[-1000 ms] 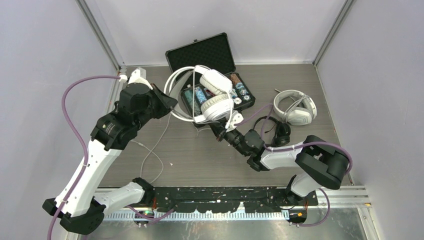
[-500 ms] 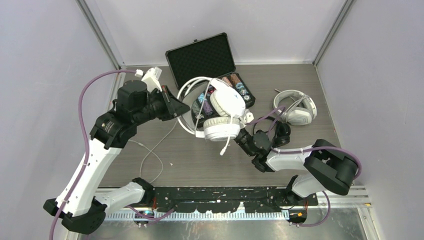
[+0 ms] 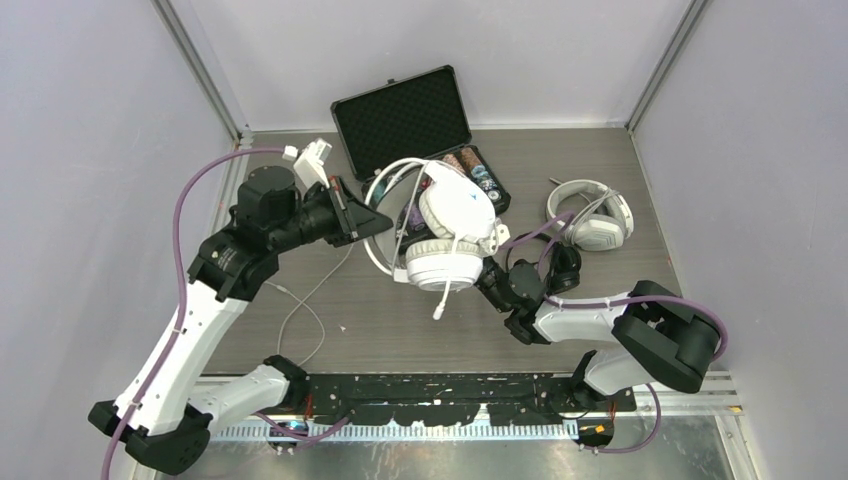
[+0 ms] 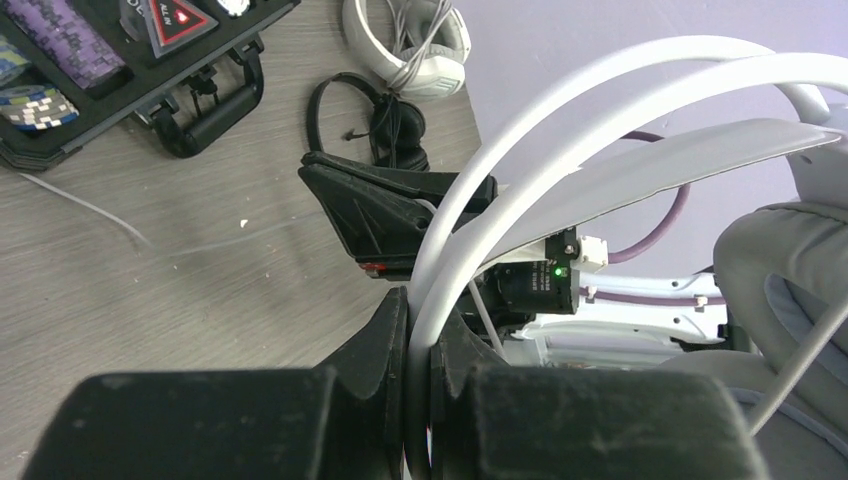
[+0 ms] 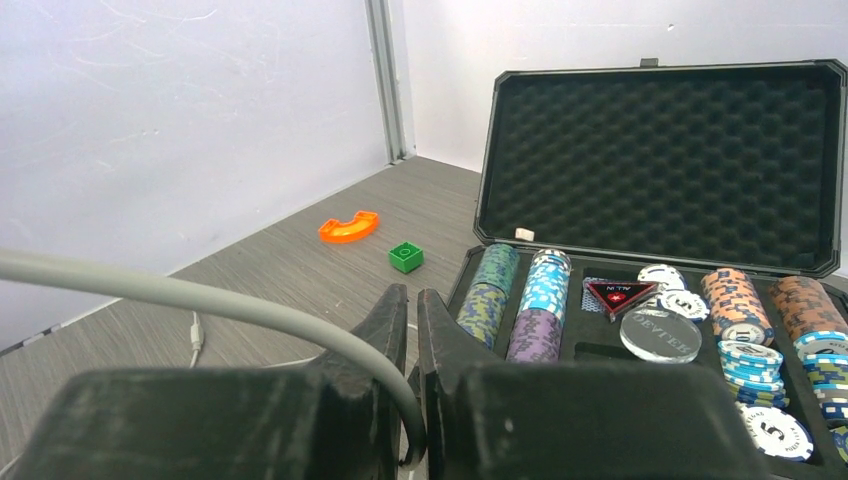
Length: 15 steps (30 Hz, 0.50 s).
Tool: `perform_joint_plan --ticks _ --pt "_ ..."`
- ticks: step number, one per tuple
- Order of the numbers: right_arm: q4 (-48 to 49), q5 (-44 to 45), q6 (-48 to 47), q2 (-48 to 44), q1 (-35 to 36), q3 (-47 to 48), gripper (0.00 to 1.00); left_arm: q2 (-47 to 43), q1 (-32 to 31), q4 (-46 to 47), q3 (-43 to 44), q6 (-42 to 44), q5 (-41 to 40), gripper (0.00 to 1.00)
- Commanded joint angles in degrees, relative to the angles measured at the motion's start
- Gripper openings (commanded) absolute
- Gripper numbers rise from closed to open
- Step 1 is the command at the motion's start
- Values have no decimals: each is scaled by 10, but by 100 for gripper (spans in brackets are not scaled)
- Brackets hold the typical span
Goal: Wrap the headphones
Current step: Wrap the headphones cable around the headphones.
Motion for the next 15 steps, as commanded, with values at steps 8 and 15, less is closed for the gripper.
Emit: perform_joint_plan --ticks 8,15 --pt "-108 -67 47 -101 -25 5 8 53 67 -42 60 238 288 0" --pt "-317 -176 118 -189 -27 30 6 92 69 -99 71 455 345 0"
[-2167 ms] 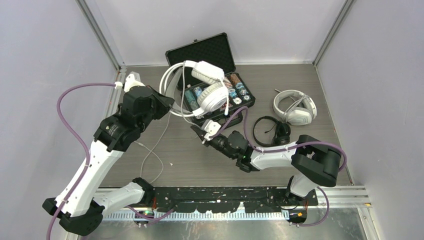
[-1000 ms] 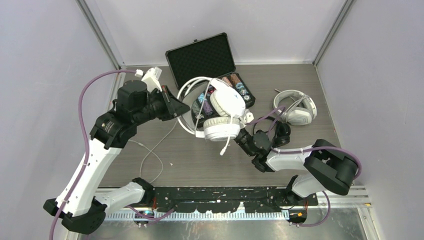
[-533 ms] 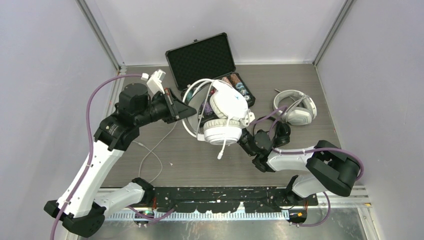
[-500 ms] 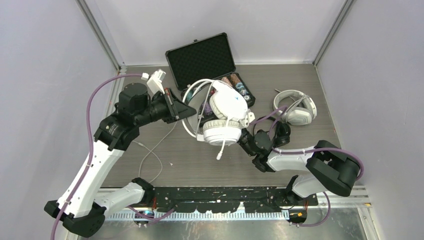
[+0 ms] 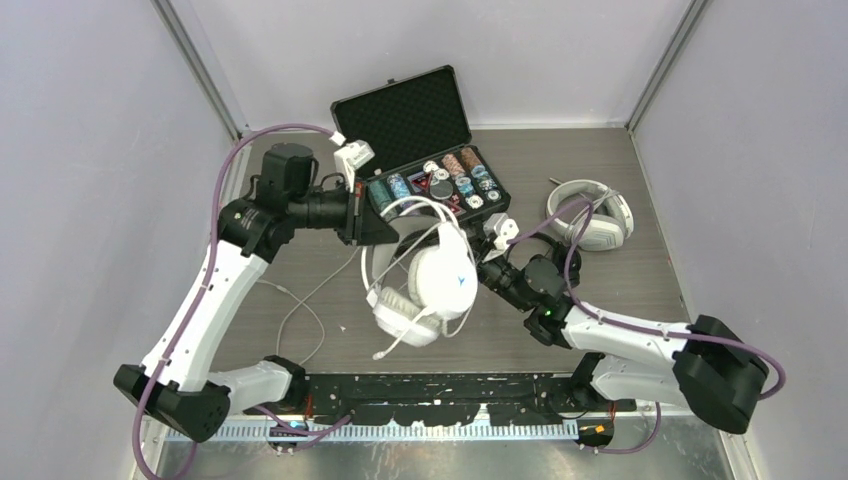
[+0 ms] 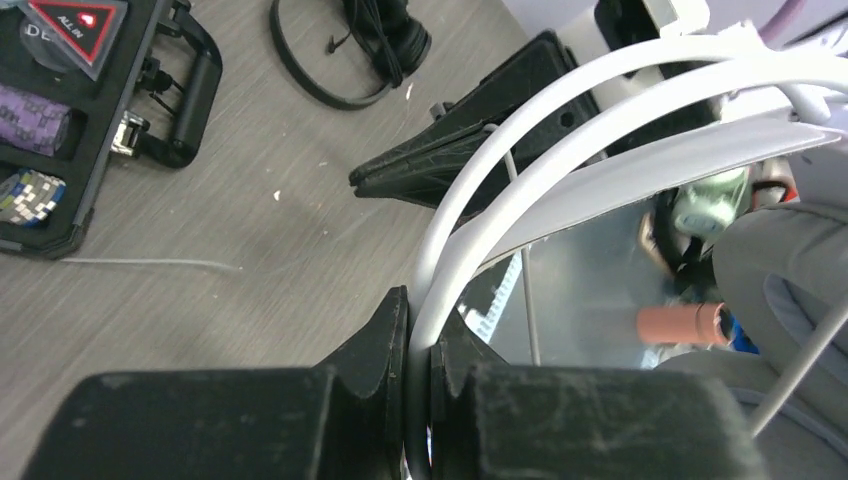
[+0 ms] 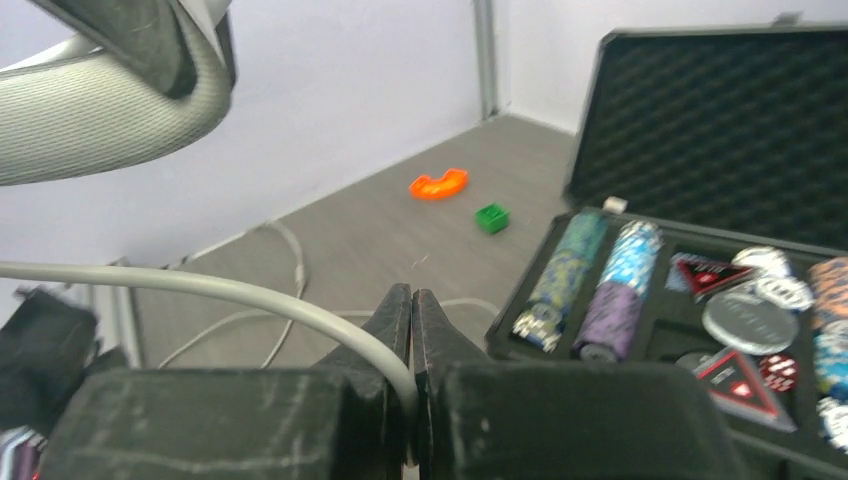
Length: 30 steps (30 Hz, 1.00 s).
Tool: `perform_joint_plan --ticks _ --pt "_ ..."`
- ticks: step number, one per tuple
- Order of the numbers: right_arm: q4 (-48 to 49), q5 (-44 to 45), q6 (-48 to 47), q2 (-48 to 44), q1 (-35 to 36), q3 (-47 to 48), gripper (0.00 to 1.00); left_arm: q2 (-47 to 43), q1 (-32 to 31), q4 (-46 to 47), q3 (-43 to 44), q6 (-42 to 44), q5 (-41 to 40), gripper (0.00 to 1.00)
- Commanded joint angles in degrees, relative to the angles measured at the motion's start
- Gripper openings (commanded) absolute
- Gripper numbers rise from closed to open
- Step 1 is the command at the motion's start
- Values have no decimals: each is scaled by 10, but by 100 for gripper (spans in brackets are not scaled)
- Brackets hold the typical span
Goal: Wrap the headphones
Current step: Wrap the headphones cable around the headphones.
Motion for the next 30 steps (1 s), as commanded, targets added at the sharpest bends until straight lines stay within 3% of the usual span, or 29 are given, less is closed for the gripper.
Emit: perform_joint_plan --ticks 1,4,8,20,30 --pt "-154 -73 76 -51 -6 33 6 -7 2 -47 27 196 102 0" --pt "-221 -91 128 -80 -6 43 6 -19 2 -60 9 322 99 0" --pt "-324 -111 167 -112 -6 71 4 -35 2 -58 -22 425 80 0" --pt "-474 -228 216 -132 -6 123 3 -14 1 -116 3 601 -115 0" --pt "-552 -247 254 -141 -6 172 3 -37 -6 -43 -58 698 -139 0"
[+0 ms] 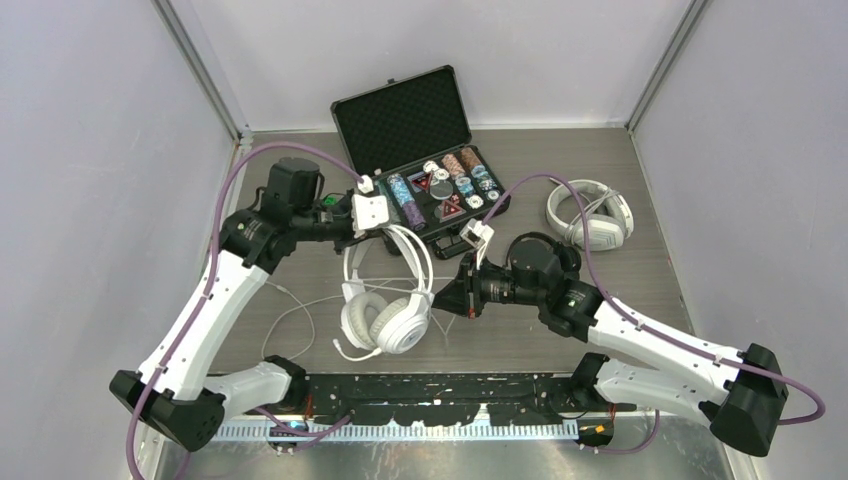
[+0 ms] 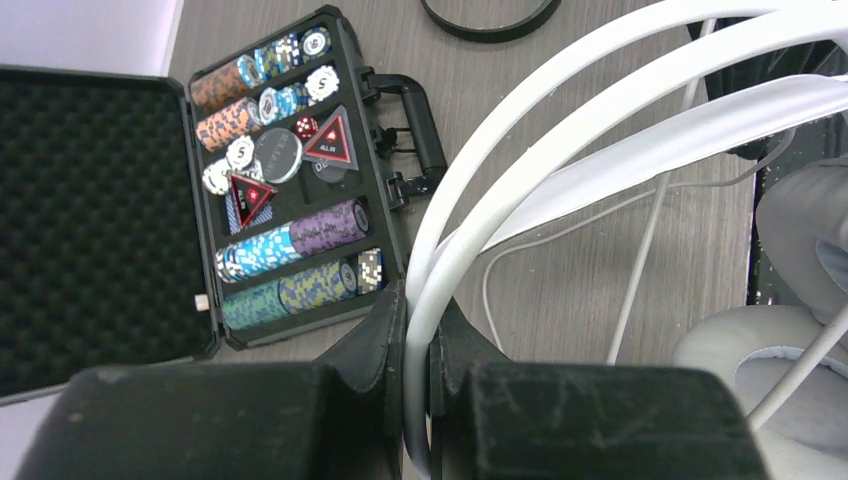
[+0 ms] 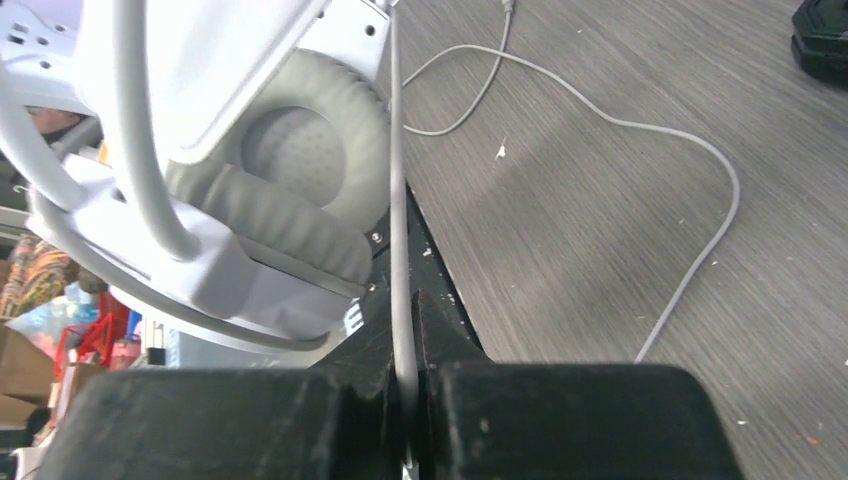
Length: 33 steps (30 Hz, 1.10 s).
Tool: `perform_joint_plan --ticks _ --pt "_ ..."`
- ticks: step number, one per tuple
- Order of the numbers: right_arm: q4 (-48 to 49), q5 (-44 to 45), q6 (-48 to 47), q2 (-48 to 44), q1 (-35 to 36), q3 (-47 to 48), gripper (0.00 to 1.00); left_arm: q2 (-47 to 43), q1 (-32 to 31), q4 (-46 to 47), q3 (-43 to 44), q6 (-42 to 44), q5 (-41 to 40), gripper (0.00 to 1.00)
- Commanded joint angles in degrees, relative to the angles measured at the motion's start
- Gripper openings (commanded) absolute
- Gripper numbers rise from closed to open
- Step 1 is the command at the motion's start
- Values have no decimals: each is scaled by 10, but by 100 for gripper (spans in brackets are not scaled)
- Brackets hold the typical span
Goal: Wrap the headphones
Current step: Wrap the headphones cable around the headphones.
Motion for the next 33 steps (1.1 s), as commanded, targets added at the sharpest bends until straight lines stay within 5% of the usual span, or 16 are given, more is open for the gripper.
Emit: perform_joint_plan --ticks 1,9,20,26,33 --pt "-12 -11 41 -22 -9 47 3 -22 10 5 -26 72 -70 0" --pt "9 6 66 -16 -8 43 5 -33 10 52 -50 4 -77 0" --pt "8 285 -19 -60 -18 -19 0 -66 13 121 -25 -415 -136 0" --pt "12 412 2 -93 -32 -61 0 -113 17 99 14 -590 -277 0" --pt "82 338 4 -115 -34 -88 0 -143 19 83 24 -766 -432 0"
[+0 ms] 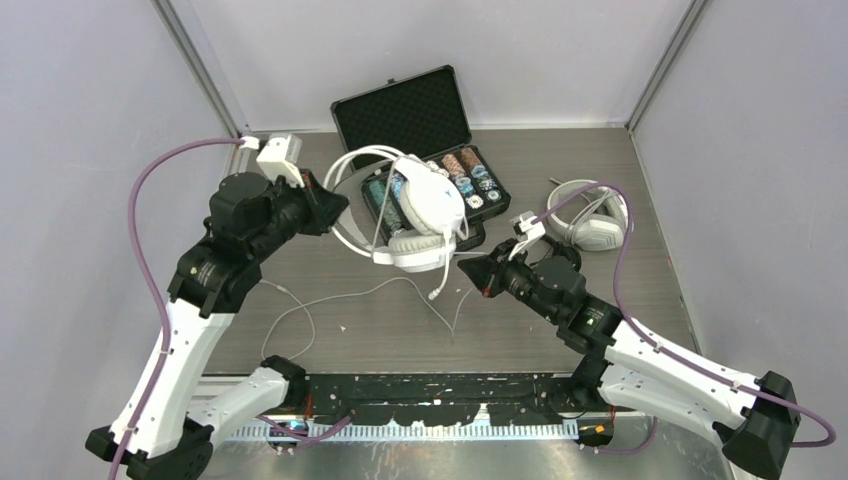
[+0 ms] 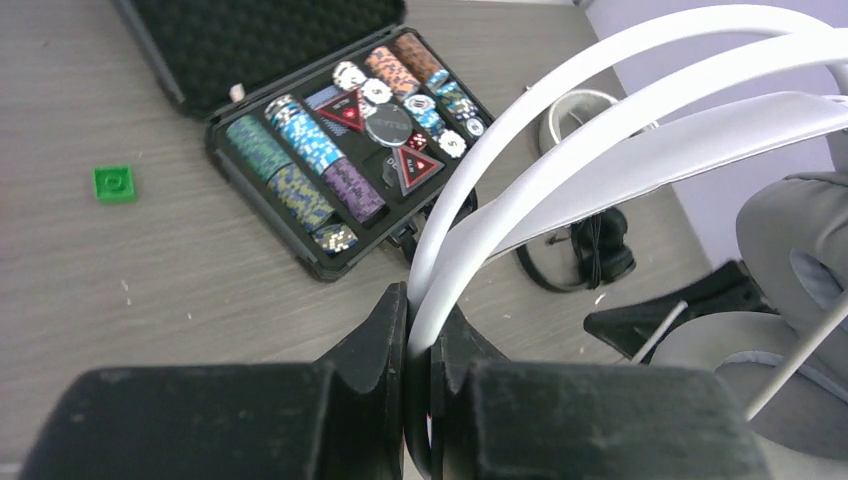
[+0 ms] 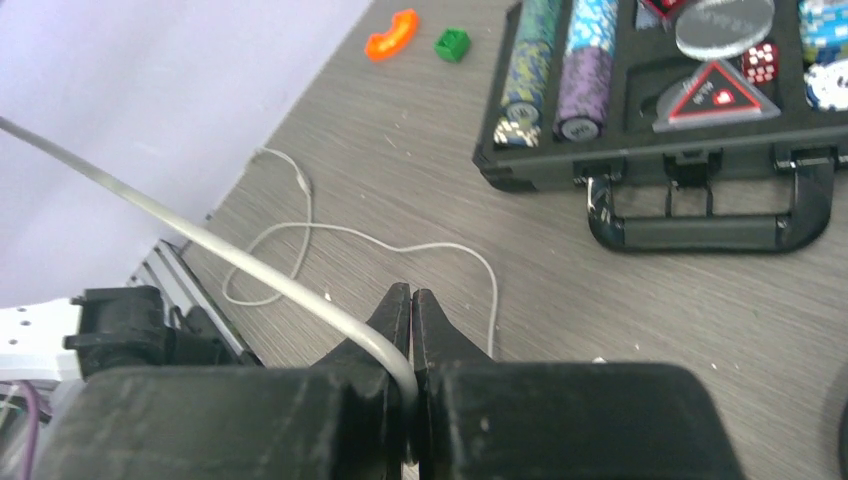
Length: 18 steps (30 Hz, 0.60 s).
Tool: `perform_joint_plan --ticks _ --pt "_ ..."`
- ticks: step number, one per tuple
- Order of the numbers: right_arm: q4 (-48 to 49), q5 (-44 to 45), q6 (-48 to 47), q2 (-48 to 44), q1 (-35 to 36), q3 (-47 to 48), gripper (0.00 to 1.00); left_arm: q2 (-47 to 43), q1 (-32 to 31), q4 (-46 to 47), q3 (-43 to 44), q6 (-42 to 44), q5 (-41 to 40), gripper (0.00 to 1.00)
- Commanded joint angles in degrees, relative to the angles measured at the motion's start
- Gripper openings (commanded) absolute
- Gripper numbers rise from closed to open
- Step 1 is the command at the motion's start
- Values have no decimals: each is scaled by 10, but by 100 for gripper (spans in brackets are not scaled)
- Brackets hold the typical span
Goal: Wrap the headphones
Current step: Wrap the headphones cable around the headphones.
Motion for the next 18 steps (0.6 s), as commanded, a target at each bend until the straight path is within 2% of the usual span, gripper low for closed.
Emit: perform_joint_plan --ticks 1,5,9,11,14,18 --pt "51 27 4 -15 -20 -13 0 -26 13 -16 27 -123 -127 0" --pt "103 -37 2 0 -20 -23 0 -43 13 30 -4 -178 -103 0" --pt "160 -68 -14 39 -20 -20 1 -39 13 62 -12 -208 -6 0" --pt "154 -35 -37 49 -21 -7 3 -28 13 55 3 -183 45 0" --pt "123 -5 -69 52 -29 21 6 -7 13 21 32 -101 140 0" --pt "80 -21 -96 59 -56 65 9 27 14 -45 86 -24 208 0"
